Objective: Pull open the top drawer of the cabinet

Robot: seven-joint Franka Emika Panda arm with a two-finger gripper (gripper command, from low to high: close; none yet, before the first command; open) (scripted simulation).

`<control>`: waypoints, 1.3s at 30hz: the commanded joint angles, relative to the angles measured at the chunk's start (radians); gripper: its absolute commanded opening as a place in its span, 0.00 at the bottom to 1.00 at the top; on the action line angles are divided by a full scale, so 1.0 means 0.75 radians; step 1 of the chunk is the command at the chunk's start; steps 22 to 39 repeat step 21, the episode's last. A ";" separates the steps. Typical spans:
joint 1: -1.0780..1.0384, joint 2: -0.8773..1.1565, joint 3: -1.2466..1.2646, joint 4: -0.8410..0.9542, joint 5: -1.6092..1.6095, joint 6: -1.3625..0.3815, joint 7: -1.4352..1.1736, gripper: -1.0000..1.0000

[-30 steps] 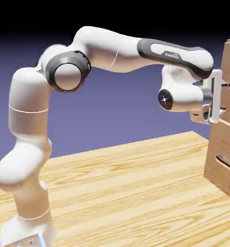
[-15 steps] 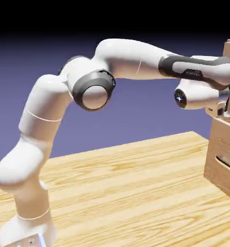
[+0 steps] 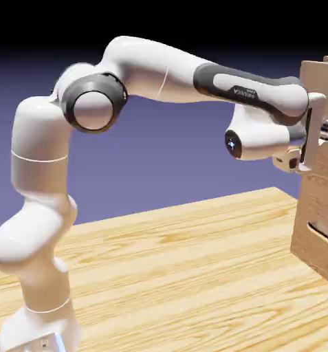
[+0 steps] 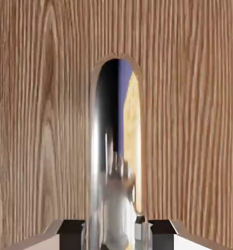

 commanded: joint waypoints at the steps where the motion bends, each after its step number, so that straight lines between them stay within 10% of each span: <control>1: -0.008 -0.042 -0.002 -0.049 -0.011 -0.015 0.031 0.00; 17: 0.080 -0.768 -0.215 -0.793 -0.260 -0.206 0.520 0.00; 18: 0.080 -0.768 -0.215 -0.793 -0.260 -0.206 0.520 1.00; 39: 0.111 -0.865 -0.254 -0.877 -0.305 -0.208 0.572 1.00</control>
